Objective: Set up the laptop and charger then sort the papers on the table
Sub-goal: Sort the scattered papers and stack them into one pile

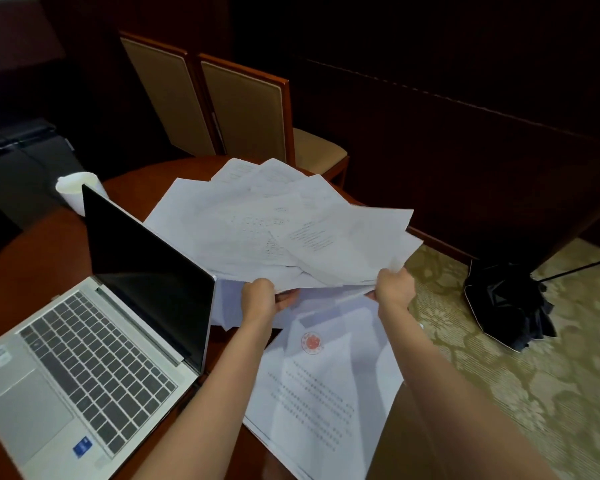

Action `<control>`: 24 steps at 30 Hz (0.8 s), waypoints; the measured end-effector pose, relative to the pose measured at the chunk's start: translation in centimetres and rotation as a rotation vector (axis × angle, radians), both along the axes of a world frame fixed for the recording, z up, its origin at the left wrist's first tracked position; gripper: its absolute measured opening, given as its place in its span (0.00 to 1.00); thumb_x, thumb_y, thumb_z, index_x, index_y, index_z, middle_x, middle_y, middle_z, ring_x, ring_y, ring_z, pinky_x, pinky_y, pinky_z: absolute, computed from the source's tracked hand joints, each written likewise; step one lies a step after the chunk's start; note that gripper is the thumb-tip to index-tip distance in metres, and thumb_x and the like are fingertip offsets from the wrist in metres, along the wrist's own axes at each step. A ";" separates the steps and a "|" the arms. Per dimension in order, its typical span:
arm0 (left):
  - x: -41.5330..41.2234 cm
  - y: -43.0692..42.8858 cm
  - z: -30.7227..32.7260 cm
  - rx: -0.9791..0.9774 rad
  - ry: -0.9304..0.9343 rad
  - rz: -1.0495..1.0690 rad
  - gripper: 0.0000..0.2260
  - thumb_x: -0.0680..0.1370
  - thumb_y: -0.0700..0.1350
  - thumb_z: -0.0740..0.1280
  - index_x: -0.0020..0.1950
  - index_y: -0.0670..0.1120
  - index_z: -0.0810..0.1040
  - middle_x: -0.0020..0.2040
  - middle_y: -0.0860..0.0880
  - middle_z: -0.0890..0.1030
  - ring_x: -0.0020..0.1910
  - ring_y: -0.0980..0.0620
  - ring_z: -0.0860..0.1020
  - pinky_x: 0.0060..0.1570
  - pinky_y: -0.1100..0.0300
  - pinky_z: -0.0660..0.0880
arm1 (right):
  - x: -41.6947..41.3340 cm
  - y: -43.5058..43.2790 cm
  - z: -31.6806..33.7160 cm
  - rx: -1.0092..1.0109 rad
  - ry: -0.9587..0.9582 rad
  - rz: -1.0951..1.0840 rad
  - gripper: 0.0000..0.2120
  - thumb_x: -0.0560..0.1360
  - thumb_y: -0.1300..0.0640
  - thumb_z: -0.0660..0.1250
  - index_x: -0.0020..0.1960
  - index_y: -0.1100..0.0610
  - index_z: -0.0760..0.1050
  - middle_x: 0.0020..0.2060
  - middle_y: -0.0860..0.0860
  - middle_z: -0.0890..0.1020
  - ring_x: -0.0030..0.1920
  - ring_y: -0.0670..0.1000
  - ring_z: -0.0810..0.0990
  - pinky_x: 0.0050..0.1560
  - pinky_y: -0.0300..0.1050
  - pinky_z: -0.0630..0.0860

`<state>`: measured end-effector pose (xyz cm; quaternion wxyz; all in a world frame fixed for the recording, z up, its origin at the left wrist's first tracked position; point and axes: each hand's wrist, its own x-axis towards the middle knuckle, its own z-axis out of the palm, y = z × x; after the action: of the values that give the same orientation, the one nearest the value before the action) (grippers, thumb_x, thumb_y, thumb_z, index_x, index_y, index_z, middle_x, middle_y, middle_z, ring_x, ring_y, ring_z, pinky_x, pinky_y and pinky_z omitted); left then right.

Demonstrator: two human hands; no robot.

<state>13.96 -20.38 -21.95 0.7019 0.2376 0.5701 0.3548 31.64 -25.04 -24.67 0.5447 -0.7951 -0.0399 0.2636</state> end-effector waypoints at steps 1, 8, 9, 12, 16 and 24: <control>-0.1 0.0 -0.2 0.000 0.003 0.016 0.12 0.76 0.29 0.53 0.54 0.36 0.74 0.42 0.39 0.79 0.35 0.45 0.79 0.29 0.60 0.80 | 0.2 -0.2 0.6 0.021 -0.054 -0.022 0.15 0.76 0.66 0.54 0.57 0.62 0.75 0.50 0.59 0.79 0.53 0.61 0.79 0.50 0.55 0.79; 2.0 -0.3 2.7 0.144 -0.033 0.106 0.21 0.75 0.29 0.50 0.68 0.36 0.66 0.57 0.38 0.78 0.30 0.50 0.81 0.36 0.58 0.81 | 0.9 -1.1 2.2 0.133 -0.188 -0.153 0.15 0.78 0.64 0.55 0.61 0.65 0.73 0.58 0.59 0.78 0.57 0.59 0.77 0.51 0.46 0.72; 2.3 -0.4 3.6 0.183 -0.050 0.118 0.22 0.75 0.29 0.50 0.68 0.38 0.65 0.58 0.39 0.77 0.32 0.48 0.81 0.34 0.60 0.81 | 0.9 -1.2 2.1 0.125 -0.183 -0.150 0.16 0.78 0.64 0.55 0.63 0.65 0.73 0.59 0.60 0.78 0.58 0.59 0.76 0.51 0.45 0.71; 2.6 -0.7 6.0 0.290 -0.078 0.122 0.23 0.75 0.31 0.50 0.69 0.41 0.65 0.59 0.42 0.77 0.35 0.47 0.81 0.33 0.62 0.81 | 0.9 -1.4 2.0 0.133 -0.155 -0.138 0.17 0.78 0.65 0.55 0.66 0.64 0.71 0.62 0.58 0.77 0.61 0.58 0.75 0.52 0.44 0.70; 2.4 -1.2 8.2 0.376 -0.079 0.132 0.21 0.77 0.33 0.54 0.68 0.45 0.68 0.58 0.43 0.79 0.41 0.45 0.82 0.32 0.62 0.81 | 0.9 -1.4 2.0 0.147 -0.101 -0.120 0.18 0.78 0.65 0.55 0.66 0.63 0.70 0.62 0.58 0.77 0.61 0.59 0.75 0.49 0.43 0.70; 1.8 -3.7 9.3 0.385 -0.069 0.088 0.15 0.79 0.37 0.57 0.63 0.50 0.64 0.48 0.47 0.80 0.26 0.53 0.81 0.26 0.64 0.78 | 0.8 -1.9 0.9 0.140 -0.035 -0.102 0.19 0.77 0.65 0.55 0.66 0.61 0.70 0.61 0.59 0.77 0.59 0.62 0.77 0.58 0.59 0.76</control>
<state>15.78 -24.05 -12.63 0.6465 0.3299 0.4773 0.4953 32.42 -26.91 -23.78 0.6108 -0.7607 -0.0272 0.2180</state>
